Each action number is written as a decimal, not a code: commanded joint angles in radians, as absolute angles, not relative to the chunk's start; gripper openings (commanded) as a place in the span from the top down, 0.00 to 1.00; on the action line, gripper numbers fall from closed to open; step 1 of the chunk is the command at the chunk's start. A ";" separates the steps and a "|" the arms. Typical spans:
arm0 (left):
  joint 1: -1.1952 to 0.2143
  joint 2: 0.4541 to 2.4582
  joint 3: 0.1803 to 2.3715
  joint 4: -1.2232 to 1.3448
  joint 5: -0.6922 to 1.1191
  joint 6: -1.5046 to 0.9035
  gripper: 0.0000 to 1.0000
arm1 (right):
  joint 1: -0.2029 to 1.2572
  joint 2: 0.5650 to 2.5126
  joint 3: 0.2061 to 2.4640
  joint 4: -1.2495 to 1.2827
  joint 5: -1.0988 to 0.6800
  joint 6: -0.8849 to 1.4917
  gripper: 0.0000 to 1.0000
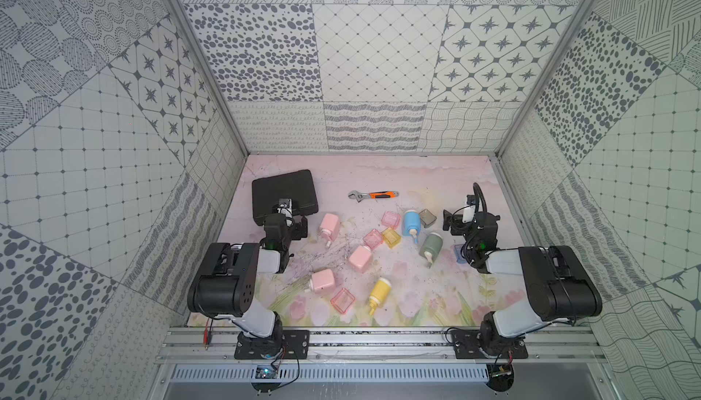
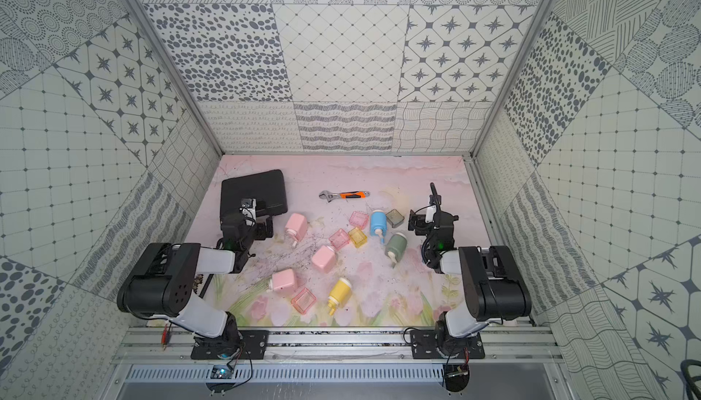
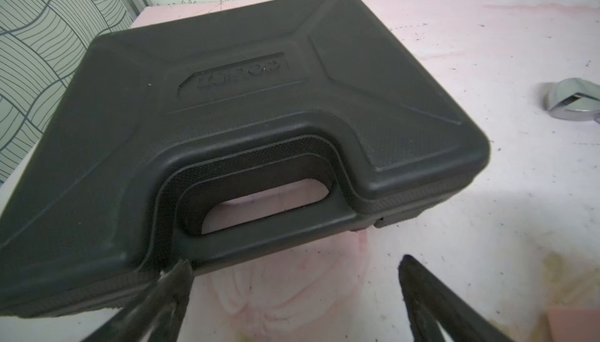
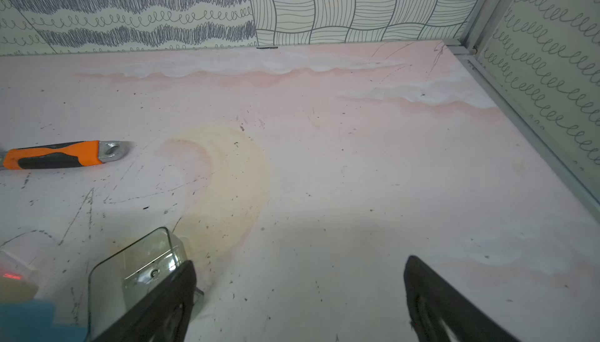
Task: Put the tray back into the pencil sharpener
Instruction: Pick up the container from the center of the board.
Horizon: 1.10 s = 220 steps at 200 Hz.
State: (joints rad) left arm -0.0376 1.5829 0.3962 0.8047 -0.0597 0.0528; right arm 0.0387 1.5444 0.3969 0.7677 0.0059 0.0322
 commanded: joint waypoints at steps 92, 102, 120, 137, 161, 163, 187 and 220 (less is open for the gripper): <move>-0.026 1.585 0.405 0.880 -0.058 0.044 0.01 | 0.034 1.554 0.415 0.827 -0.004 0.023 0.00; -0.025 1.585 0.404 0.881 -0.059 0.044 0.01 | 0.032 1.555 0.415 0.827 -0.006 0.024 0.00; -0.017 1.585 0.412 0.867 -0.037 0.039 0.02 | 0.028 1.554 0.415 0.829 -0.016 0.026 0.00; -0.008 1.585 0.410 0.868 -0.028 0.034 0.01 | 0.024 1.554 0.416 0.828 -0.024 0.030 0.00; -0.008 1.552 0.398 0.867 -0.026 0.038 0.01 | 0.010 1.543 0.410 0.831 0.015 0.066 0.00; -0.007 1.547 0.400 0.861 -0.019 0.041 0.01 | 0.010 1.538 0.409 0.829 0.033 0.073 0.00; -0.008 1.427 0.478 0.618 0.019 0.052 0.01 | 0.009 1.414 0.400 0.743 0.104 0.092 0.00; -0.007 1.275 0.605 0.375 -0.006 0.052 0.01 | 0.009 1.227 0.429 0.595 0.116 0.151 0.00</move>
